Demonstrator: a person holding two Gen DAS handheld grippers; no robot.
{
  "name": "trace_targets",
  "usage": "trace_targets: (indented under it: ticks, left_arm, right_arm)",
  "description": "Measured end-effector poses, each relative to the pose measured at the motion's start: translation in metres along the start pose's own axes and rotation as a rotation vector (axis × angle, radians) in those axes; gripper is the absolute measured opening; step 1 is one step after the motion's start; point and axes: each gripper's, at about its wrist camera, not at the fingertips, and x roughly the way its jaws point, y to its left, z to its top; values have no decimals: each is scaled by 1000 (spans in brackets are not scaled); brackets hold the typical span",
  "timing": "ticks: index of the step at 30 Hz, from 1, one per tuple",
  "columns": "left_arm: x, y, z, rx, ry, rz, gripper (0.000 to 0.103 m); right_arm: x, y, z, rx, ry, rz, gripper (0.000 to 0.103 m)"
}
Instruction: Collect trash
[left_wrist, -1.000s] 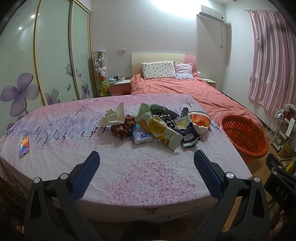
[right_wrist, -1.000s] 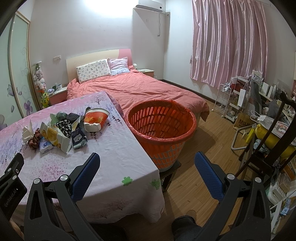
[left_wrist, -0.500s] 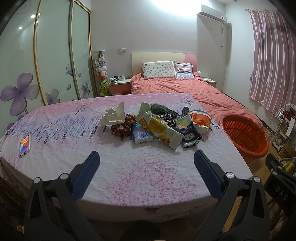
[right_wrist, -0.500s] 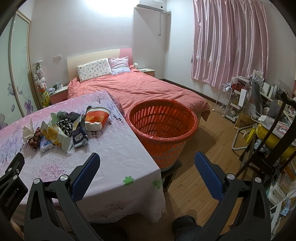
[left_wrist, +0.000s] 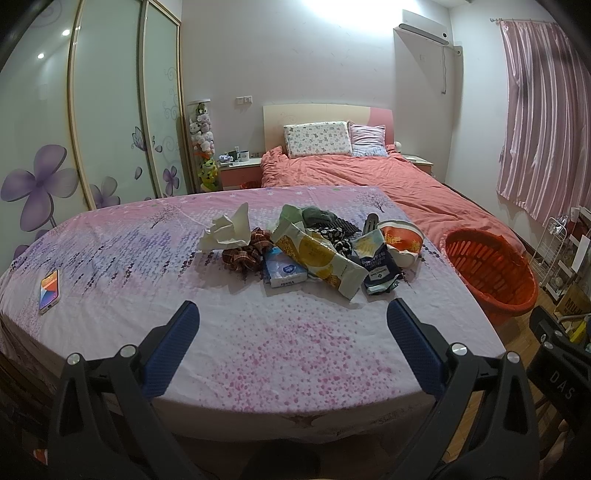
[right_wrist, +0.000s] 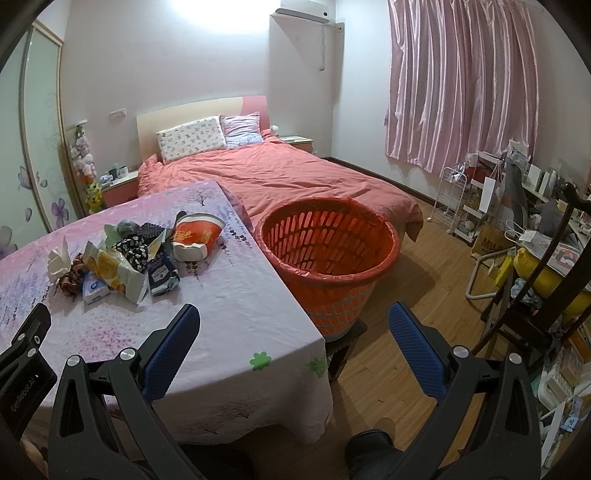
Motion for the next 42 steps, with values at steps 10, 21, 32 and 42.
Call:
trace_targets:
  ticks: [10, 21, 32, 42]
  left_arm:
    - [3, 5, -5, 1, 1, -2, 99]
    - [28, 9, 8, 9, 13, -4, 97]
    - [103, 73, 42, -49, 81, 67, 95]
    - [167, 107, 81, -96, 120, 65, 94]
  right_arm:
    - [2, -3, 1, -3, 8, 17, 101]
    - [14, 4, 9, -16, -40, 22, 100]
    - [82, 29, 44, -2, -5, 186, 96]
    - [183, 71, 70, 23, 206, 287, 84]
